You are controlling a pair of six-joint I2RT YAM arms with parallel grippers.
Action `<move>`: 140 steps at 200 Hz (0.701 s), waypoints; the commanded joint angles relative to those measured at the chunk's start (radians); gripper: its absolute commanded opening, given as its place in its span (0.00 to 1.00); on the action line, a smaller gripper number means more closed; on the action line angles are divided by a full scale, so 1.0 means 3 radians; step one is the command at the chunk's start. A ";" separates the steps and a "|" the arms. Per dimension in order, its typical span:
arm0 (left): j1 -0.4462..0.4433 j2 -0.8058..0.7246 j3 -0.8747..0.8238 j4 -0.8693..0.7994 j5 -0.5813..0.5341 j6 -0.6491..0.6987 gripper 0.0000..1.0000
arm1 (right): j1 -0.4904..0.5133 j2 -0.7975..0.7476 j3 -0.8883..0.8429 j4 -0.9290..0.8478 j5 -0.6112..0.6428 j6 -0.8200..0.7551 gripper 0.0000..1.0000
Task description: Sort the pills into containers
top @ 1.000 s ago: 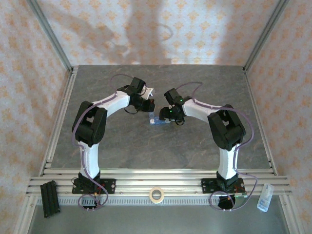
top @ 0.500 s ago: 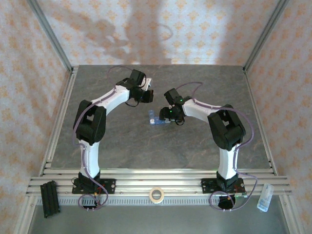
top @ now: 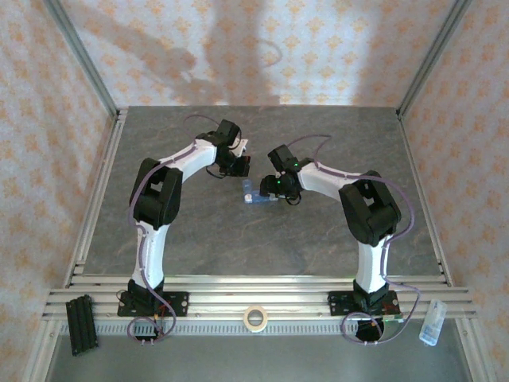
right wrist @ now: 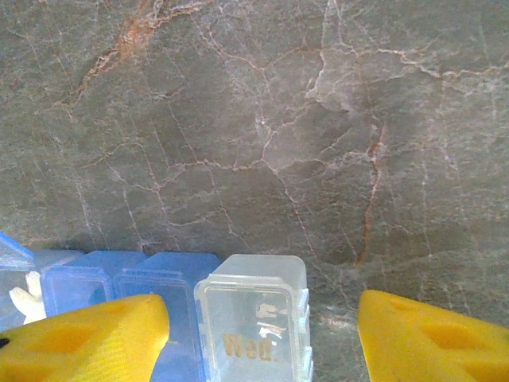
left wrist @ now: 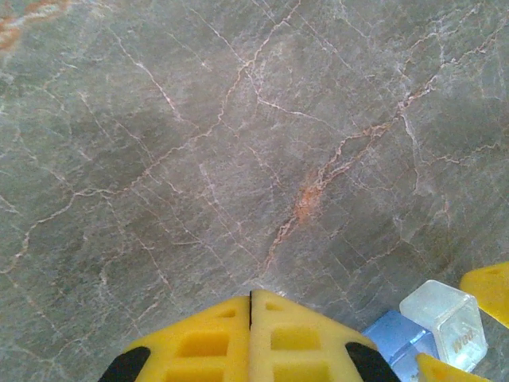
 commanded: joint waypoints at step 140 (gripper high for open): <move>-0.0116 -0.0505 -0.0407 -0.0141 0.0403 0.0013 0.00 | -0.0006 0.0138 -0.0191 -0.0191 0.0149 0.0051 0.66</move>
